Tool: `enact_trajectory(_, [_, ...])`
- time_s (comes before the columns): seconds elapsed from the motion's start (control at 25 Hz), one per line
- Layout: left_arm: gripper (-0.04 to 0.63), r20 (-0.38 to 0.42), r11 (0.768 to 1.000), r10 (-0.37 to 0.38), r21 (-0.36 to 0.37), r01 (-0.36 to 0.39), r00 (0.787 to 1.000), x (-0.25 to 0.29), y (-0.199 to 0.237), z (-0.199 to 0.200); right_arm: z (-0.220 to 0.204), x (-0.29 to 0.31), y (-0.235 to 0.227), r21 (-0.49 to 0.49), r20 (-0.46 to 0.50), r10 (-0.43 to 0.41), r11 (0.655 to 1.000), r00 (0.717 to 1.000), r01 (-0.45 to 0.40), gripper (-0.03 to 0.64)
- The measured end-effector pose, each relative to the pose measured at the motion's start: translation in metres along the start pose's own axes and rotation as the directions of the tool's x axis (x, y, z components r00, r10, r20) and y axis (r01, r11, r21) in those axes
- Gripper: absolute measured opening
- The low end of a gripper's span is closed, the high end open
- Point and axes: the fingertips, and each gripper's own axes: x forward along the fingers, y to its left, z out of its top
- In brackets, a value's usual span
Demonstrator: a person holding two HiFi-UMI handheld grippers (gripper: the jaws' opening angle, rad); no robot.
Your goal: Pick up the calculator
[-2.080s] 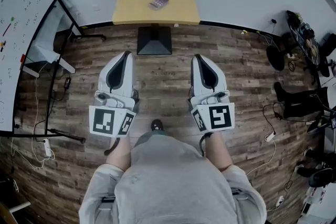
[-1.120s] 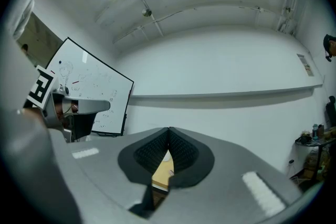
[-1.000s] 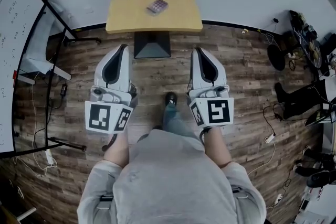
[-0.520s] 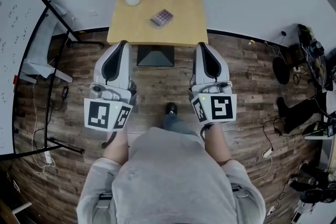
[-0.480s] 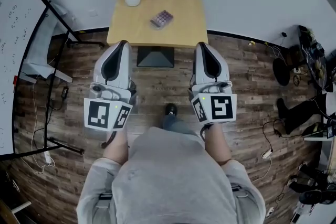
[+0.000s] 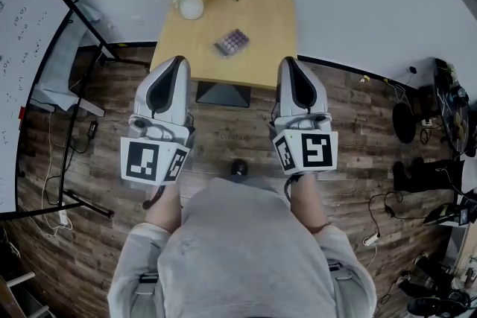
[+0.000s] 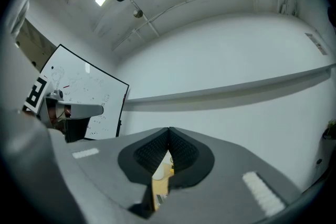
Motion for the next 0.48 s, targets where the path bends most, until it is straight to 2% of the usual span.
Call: enact_trajectory(0.48, [0.005,0.003,0.999,0.024,0.047,-0.024,1.000,0.052,-0.004,-0.014,-0.014,0.040,-0.042,0.033,0.005,0.046,0.998,0.999,-0.046,0.002])
